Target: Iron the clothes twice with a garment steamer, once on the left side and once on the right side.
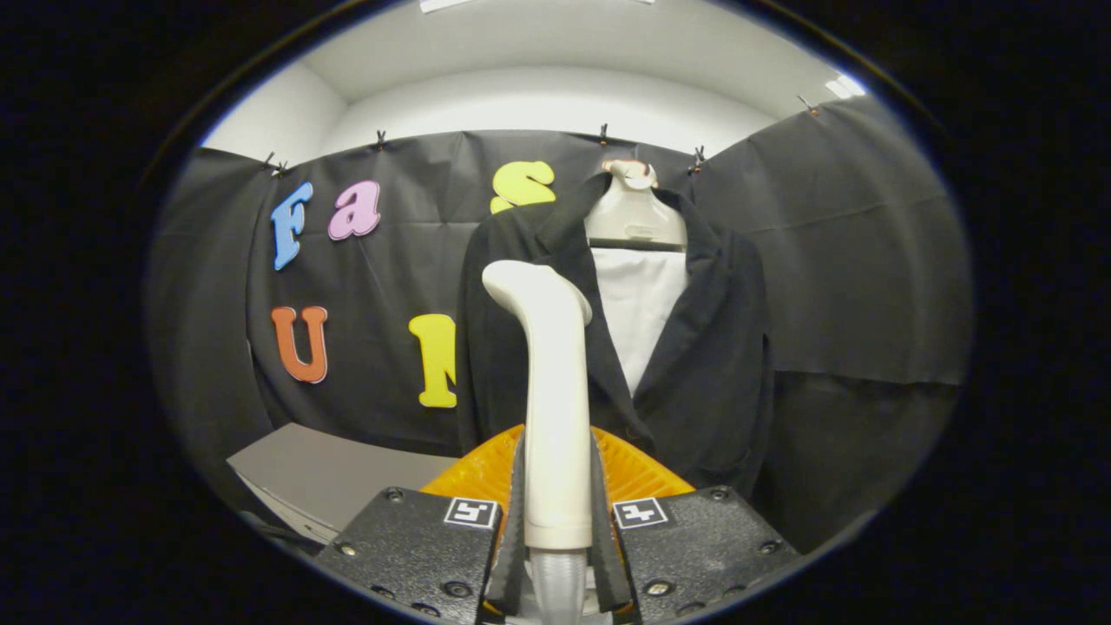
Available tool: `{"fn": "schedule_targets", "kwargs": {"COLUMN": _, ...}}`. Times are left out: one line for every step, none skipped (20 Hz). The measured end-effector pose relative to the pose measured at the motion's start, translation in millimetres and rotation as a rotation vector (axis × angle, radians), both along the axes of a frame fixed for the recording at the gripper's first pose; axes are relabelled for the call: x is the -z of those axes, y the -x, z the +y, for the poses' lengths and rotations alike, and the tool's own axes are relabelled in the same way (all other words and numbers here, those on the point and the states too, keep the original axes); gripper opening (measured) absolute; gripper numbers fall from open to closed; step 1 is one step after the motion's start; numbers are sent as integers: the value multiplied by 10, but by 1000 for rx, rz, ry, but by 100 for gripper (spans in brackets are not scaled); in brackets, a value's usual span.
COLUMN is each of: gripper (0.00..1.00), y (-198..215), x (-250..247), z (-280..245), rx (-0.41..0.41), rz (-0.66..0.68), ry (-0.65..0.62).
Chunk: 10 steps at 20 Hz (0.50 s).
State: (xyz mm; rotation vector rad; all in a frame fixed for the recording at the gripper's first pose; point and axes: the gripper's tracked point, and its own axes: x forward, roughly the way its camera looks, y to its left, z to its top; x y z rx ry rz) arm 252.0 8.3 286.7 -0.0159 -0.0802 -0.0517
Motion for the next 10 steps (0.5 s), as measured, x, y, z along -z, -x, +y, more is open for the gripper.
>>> {"fn": "schedule_targets", "kwargs": {"gripper": 35, "y": 4, "x": 47, "z": -23, "rx": 5, "rz": 8, "ry": 3}}
{"fn": "schedule_targets", "kwargs": {"gripper": 35, "y": -4, "x": 97, "z": -37, "rx": 10, "rz": 15, "ry": 5}}
{"fn": "schedule_targets", "kwargs": {"gripper": 35, "y": -1, "x": 137, "z": -59, "rx": 15, "rz": 22, "ry": 9}}
{"fn": "schedule_targets", "kwargs": {"gripper": 35, "y": 9, "x": 190, "z": -72, "rx": 20, "rz": 30, "ry": 12}}
{"fn": "schedule_targets", "kwargs": {"gripper": 35, "y": 12, "x": 239, "z": -82, "rx": 25, "rz": 38, "ry": 14}}
{"fn": "schedule_targets", "kwargs": {"gripper": 35, "y": 7, "x": 298, "z": -86, "rx": 30, "rz": 48, "ry": 18}}
{"fn": "schedule_targets", "kwargs": {"gripper": 35, "y": 18, "x": 340, "z": -106, "rx": 34, "rz": 56, "ry": 20}}
{"fn": "schedule_targets", "kwargs": {"gripper": 35, "y": 16, "x": 395, "z": -124, "rx": 39, "rz": 66, "ry": 23}}
{"fn": "schedule_targets", "kwargs": {"gripper": 35, "y": 22, "x": 443, "z": -135, "rx": 45, "rz": 73, "ry": 26}}
{"fn": "schedule_targets", "kwargs": {"gripper": 35, "y": 28, "x": 490, "z": -152, "rx": 52, "rz": 82, "ry": 32}}
